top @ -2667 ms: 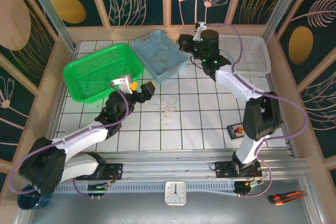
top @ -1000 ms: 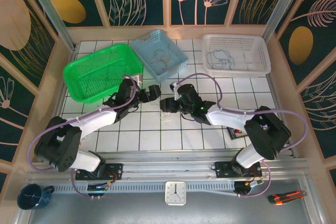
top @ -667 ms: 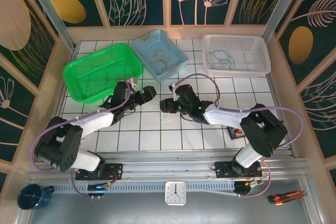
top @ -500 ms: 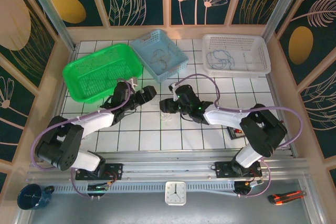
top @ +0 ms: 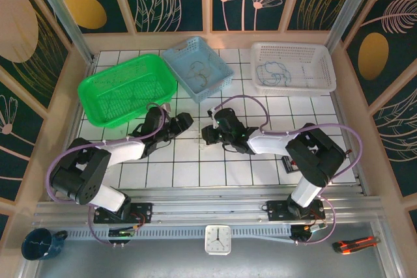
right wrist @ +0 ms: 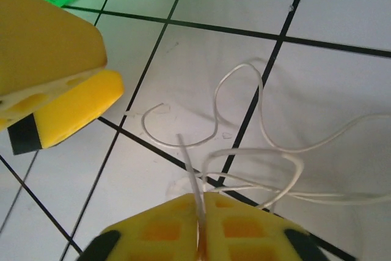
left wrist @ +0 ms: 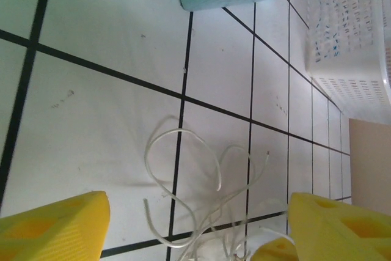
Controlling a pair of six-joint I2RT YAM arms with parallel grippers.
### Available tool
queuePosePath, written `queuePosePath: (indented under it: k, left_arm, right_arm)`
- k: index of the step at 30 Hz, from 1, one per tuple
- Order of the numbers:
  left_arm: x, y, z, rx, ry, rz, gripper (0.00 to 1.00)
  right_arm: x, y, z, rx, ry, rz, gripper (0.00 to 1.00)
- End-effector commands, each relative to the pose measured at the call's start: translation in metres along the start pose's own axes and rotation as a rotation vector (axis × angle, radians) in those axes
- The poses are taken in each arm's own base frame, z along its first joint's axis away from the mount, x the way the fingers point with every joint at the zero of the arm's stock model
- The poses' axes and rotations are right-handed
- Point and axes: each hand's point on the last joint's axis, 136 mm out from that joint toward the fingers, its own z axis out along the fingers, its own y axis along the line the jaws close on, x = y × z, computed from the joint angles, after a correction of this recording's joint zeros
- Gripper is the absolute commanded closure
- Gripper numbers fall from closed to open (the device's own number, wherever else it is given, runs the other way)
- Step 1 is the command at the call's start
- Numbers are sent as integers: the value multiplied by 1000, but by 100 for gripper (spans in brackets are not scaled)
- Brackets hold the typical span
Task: Untangle the cables
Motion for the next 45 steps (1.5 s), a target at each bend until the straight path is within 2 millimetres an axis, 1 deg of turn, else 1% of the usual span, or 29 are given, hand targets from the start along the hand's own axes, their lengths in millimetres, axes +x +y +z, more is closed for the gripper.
queuePosePath:
  k: [1,5,9,17,19,23,26,29,31,32,33,34,37,40,42,43,45]
  left_arm:
    - [5,6,-2,-32,-12,-31,26]
    - [10,1,5,-45,-1,-5,27]
    - [16,-2,16,-74,23,33,29]
    - [23,2,26,-98,44,37,35]
    - [24,4,27,-105,47,39,39]
    - [26,8,30,-112,52,38,49]
    - [27,10,33,-118,53,41,58]
    - [26,11,36,-123,49,51,72]
    - [23,10,38,-127,39,65,86]
    - [20,8,38,-127,32,77,96]
    - [17,5,37,-128,23,89,100]
    - [14,3,36,-130,16,105,100]
    - [1,-18,29,-106,-11,168,100]
    - [-13,-56,15,-34,-34,245,100]
    - [-20,-84,3,23,-32,298,100]
    - [-22,-94,-1,41,-29,319,100]
    - [-26,-118,-11,85,-14,361,100]
  right_arm:
    - [-6,-10,-7,16,-42,24,99]
    - [2,-21,-13,34,-45,45,100]
    - [7,-27,-16,41,-45,58,100]
    - [7,-27,-20,32,-58,63,100]
    - [7,-26,-20,28,-59,65,100]
    - [8,-25,-22,24,-63,65,100]
    - [8,-26,-22,25,-64,64,100]
    - [9,-27,-22,28,-62,66,100]
    - [9,-27,-22,27,-64,67,100]
    - [10,-28,-22,28,-64,68,100]
    - [12,-29,-22,31,-61,69,100]
    - [12,-29,-23,31,-62,70,100]
    - [13,-31,-23,34,-59,74,100]
    - [13,-31,-24,35,-56,72,100]
    - [9,-29,-27,29,-62,64,92]
    - [6,-28,-29,26,-68,60,87]
    - [-2,-21,-35,-1,-84,44,73]
